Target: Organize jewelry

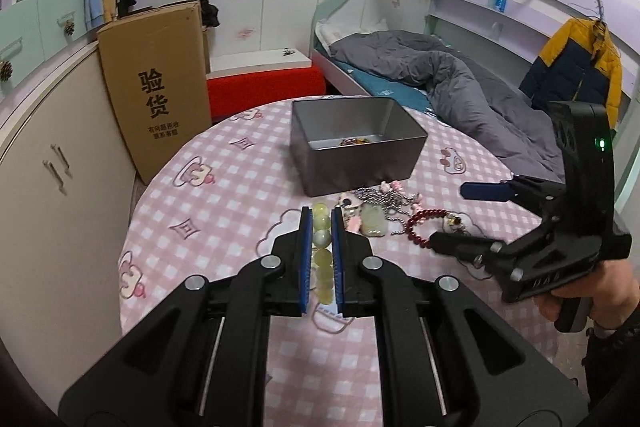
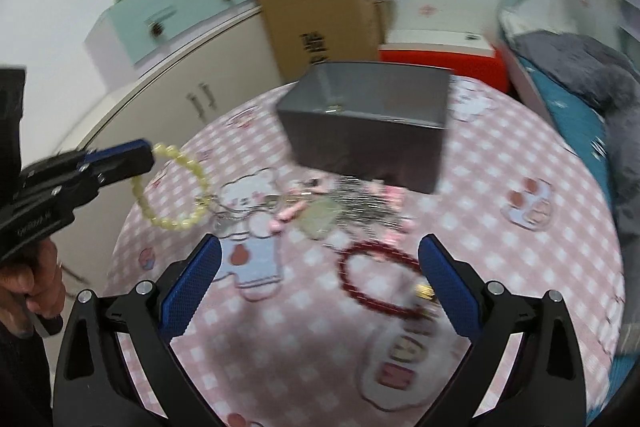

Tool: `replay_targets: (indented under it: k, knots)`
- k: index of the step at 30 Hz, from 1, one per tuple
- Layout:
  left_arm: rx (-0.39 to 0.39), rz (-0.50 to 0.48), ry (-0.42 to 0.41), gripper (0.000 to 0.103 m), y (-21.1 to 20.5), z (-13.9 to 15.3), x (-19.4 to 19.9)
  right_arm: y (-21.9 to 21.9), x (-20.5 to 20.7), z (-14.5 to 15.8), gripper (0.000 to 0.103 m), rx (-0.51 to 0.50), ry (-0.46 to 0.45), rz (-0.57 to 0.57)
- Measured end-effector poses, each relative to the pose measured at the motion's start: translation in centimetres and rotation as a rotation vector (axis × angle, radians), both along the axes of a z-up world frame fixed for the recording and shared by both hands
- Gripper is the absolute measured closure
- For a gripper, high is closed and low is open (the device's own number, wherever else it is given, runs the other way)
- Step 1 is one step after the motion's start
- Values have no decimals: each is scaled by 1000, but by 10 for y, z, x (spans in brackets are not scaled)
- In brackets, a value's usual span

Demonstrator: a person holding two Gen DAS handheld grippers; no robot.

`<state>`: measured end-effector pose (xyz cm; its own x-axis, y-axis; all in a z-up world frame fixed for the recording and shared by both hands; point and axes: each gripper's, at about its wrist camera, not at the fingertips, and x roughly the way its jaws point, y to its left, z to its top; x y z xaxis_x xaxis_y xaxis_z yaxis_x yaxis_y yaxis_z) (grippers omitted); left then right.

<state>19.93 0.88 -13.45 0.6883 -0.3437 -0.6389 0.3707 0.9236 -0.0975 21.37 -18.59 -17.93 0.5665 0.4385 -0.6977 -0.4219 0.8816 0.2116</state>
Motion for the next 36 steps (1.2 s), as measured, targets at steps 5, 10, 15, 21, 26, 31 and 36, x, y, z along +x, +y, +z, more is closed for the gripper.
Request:
replay_targets:
  k: [5, 10, 15, 21, 26, 31, 36]
  knots:
    - [-7, 23, 7, 94, 12, -4, -1, 36, 11, -8, 36, -49, -9, 110]
    - [-14, 49, 26, 94, 24, -12, 1, 80, 18, -17, 45, -141, -47, 299]
    - [-25, 66, 49, 94, 35, -19, 4, 115, 23, -31, 45, -234, -87, 444]
    - [-45, 87, 73, 94, 45, -27, 7, 133, 40, -43, 73, -262, -65, 544]
    - [-50, 105, 73, 94, 50, -28, 7, 121, 42, -37, 102, -252, -55, 508]
    - [-51, 111, 66, 94, 51, -26, 7, 101, 35, -15, 102, -143, -70, 457]
    - [-51, 112, 63, 94, 51, -24, 6, 89, 27, 4, 102, -108, -103, 442]
